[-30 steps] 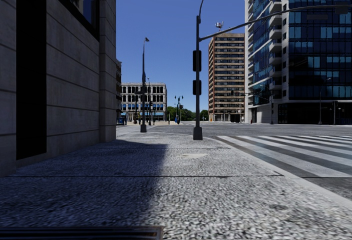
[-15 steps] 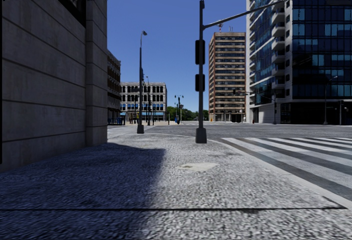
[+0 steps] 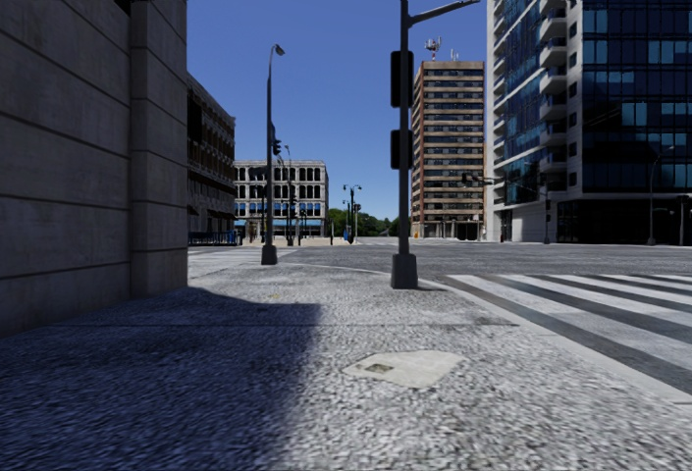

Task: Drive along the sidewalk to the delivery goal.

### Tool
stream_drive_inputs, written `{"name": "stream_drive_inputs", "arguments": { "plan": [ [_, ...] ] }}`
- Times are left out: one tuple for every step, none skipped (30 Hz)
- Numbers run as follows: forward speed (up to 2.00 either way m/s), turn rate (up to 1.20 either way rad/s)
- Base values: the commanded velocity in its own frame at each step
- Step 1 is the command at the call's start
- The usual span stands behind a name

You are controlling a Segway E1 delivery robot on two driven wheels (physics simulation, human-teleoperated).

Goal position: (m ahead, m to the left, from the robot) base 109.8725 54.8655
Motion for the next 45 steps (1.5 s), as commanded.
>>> {"name": "stream_drive_inputs", "arguments": {
  "plan": [
    [2.00,0.00],
    [2.00,0.00],
    [2.00,0.00],
    [2.00,0.00],
    [2.00,0.00],
    [2.00,0.00],
    [2.00,0.00],
    [2.00,0.00],
    [2.00,0.00],
    [2.00,0.00],
    [2.00,0.00],
    [2.00,0.00],
    [2.00,0.00],
    [2.00,0.00],
    [2.00,0.00],
    [2.00,0.00],
    [2.00,0.00],
    [2.00,0.00],
    [2.00,0.00],
    [2.00,0.00],
    [2.00,0.00],
    [2.00,0.00],
    [2.00,0.00],
    [2.00,0.00],
    [2.00,0.00],
    [2.00,0.00],
    [2.00,0.00],
    [2.00,0.00],
    [2.00,0.00],
    [2.00,0.00],
    [2.00,0.00],
    [2.00,0.00],
    [2.00,0.00],
    [2.00,0.00],
    [2.00,0.00],
    [2.00,0.00],
    [2.00,0.00],
    [2.00,0.00],
    [2.00,0.00],
    [2.00,0.00],
    [2.00,0.00],
    [2.00,0.00],
    [2.00,0.00],
    [2.00,0.00],
    [2.00,0.00]
  ]
}}
